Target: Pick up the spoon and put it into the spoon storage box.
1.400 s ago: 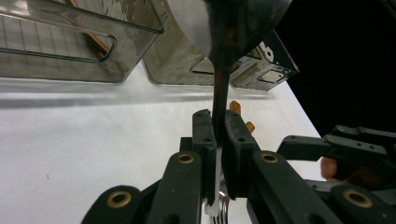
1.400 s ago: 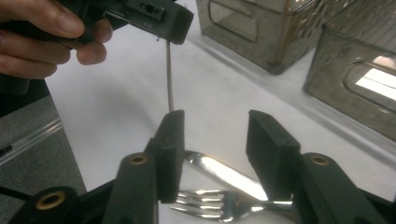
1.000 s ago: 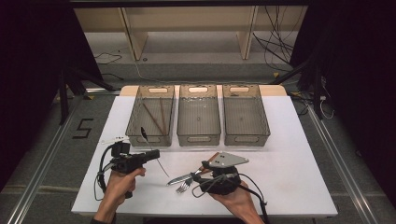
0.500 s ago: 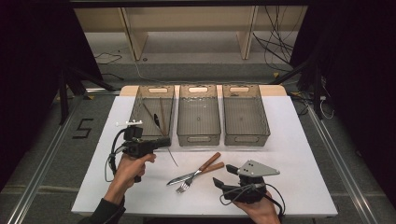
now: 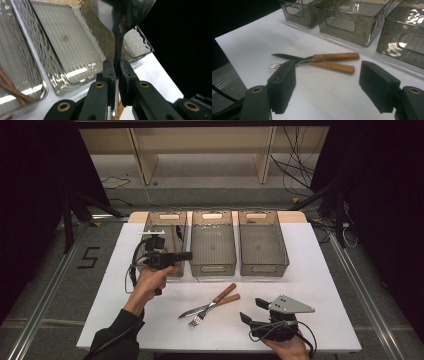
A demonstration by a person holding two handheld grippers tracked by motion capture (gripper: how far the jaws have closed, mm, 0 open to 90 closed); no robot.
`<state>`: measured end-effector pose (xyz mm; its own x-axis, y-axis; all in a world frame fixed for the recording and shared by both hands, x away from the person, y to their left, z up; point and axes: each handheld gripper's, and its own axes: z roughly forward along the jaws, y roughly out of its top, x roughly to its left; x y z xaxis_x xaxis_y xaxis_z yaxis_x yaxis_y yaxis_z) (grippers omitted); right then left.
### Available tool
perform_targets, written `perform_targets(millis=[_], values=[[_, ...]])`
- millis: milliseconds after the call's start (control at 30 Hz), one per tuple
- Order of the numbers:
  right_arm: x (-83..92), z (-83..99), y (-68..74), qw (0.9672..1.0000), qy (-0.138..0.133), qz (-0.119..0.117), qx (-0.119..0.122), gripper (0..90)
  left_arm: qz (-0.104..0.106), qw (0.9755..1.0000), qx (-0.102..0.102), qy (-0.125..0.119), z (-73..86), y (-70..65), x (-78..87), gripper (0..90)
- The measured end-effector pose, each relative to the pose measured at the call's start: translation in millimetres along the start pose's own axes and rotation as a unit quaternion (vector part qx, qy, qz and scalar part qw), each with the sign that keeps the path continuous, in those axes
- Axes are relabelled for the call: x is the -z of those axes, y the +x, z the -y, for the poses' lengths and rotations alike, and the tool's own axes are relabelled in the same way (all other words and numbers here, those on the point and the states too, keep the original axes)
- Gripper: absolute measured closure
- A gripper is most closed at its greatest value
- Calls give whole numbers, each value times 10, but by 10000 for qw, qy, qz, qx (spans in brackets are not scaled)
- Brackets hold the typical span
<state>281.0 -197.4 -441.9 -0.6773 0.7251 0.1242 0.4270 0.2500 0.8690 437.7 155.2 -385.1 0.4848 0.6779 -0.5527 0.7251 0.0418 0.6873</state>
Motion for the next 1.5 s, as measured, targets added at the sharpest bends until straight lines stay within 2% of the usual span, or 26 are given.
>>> perform_targets(millis=[200, 500, 867, 1167, 1500], values=[[50, 44, -45, 10000, -57, 22, -22, 290, -77, 10000, -15, 31, -141, 14, -112, 845], [88, 84, -91, 10000, -57, 47, -26, 285, -43, 9999, 106, 46, -311, 18, -291, 845], [122, 98, -95, 10000, -53, 44, -37, 286, -226, 9996, 128, 94, -508, 20, -506, 845], [129, 109, -84, 9999, -105, 22, -17, 282, -464, 9987, 165, 127, -568, 88, -680, 845], [137, 117, -91, 9999, -170, 18, 18, 278, -549, 9982, 193, 124, -602, 133, -756, 845]])
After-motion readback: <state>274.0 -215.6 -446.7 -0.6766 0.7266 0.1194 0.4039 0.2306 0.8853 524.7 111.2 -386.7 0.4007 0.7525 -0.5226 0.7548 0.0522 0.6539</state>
